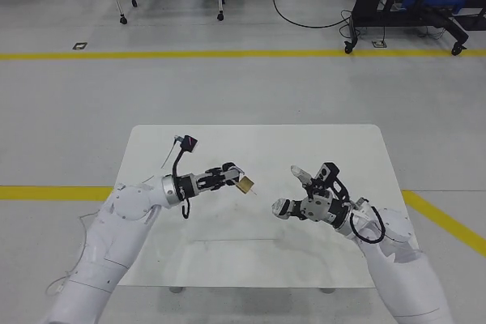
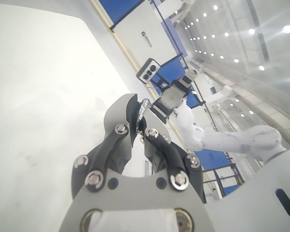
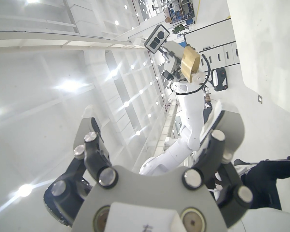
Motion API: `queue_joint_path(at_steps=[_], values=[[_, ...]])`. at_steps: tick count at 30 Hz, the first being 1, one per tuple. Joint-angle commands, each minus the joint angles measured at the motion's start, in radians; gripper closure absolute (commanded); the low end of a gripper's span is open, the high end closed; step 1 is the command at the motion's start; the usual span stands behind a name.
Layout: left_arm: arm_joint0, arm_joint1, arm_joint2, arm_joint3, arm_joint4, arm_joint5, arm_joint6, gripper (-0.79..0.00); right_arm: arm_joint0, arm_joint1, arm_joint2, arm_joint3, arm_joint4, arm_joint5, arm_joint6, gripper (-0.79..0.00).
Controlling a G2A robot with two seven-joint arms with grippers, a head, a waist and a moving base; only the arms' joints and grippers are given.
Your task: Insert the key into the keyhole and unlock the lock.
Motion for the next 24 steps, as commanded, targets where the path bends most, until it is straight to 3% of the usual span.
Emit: queue_joint_path(at_steps=[1,6,13,14,15,16,17,21,24], values=[[0.045,0.006,0.016,-0.076,0.300,0.083,0.087,0.000,-0.040,0.004,0.026,-0.039,-0.074,-0.084,-0.069,-0.785],[0.092,0.014,0.053,-0.136,0.494,0.226,0.067,0.000,-0.117,0.014,0.080,-0.109,-0.185,-0.182,-0.101,-0.785],[0.041,-0.005,0.158,-0.086,0.653,0.361,0.060,0.000,-0.176,0.014,0.109,-0.156,-0.243,-0.250,-0.198,-0.785],[0.036,-0.008,0.166,-0.078,0.657,0.367,0.063,-0.095,-0.181,0.013,0.113,-0.160,-0.248,-0.254,-0.208,-0.785],[0.032,-0.010,0.174,-0.067,0.659,0.371,0.055,-0.317,-0.186,0.013,0.116,-0.165,-0.257,-0.257,-0.220,-0.785],[0.025,-0.011,0.179,-0.059,0.664,0.375,0.048,-0.677,-0.191,0.013,0.118,-0.170,-0.266,-0.258,-0.231,-0.785],[0.021,-0.013,0.182,-0.053,0.669,0.380,0.047,-0.785,-0.196,0.013,0.119,-0.175,-0.272,-0.260,-0.240,-0.785],[0.025,-0.010,0.165,-0.051,0.654,0.373,0.050,-0.785,-0.198,0.013,0.119,-0.179,-0.276,-0.261,-0.245,-0.785],[0.058,0.005,0.107,-0.084,0.615,0.333,0.059,-0.785,-0.198,0.013,0.119,-0.179,-0.276,-0.261,-0.245,-0.785]])
